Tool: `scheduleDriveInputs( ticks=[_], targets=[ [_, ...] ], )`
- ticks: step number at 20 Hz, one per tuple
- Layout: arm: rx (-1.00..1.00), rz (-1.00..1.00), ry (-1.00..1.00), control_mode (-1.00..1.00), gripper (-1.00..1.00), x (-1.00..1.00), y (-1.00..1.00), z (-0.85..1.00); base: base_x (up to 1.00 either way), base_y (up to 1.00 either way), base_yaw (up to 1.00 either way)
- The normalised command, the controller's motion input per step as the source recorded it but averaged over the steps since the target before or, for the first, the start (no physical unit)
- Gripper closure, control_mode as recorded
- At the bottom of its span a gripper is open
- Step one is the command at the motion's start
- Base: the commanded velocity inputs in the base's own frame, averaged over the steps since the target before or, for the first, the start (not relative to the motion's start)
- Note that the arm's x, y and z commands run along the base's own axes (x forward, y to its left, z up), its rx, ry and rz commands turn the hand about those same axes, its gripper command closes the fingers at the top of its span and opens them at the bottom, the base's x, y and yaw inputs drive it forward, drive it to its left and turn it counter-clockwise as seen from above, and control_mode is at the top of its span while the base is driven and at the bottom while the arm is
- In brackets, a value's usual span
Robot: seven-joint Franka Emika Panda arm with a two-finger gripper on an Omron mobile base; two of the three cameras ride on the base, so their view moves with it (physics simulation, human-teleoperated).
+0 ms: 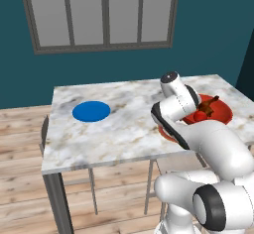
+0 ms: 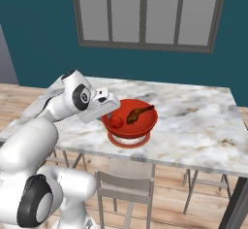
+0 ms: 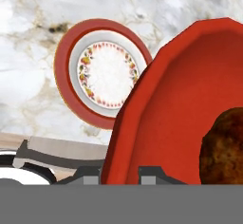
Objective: Pick the chicken drumstick and tomato from their plates and place them in the bowl. Then put the bowl in the fridge.
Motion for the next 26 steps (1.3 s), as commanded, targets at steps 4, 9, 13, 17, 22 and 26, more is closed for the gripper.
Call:
scheduleDriveInputs(
  ticks=[4,9,13,17,22,26],
  targets=[
    [0.0,0.0,0.0,1.0,1.0,0.0,0.0,0.0,-0.4,0.02,0.05],
    [0.0,0.0,0.0,1.0,1.0,0.0,0.0,0.0,-0.76,0.01,0.06],
    [0.0,0.0,0.0,1.0,1.0,0.0,0.0,0.0,-0.6,0.04,0.11],
    [0.0,0.0,0.0,1.0,1.0,0.0,0.0,0.0,-0.18,0.06,0.68],
    [0.0,0.0,0.0,1.0,1.0,0.0,0.0,0.0,0.0,0.0,0.99],
    [0.0,0.0,0.0,1.0,1.0,0.0,0.0,0.0,0.0,0.0,1.0]
  ],
)
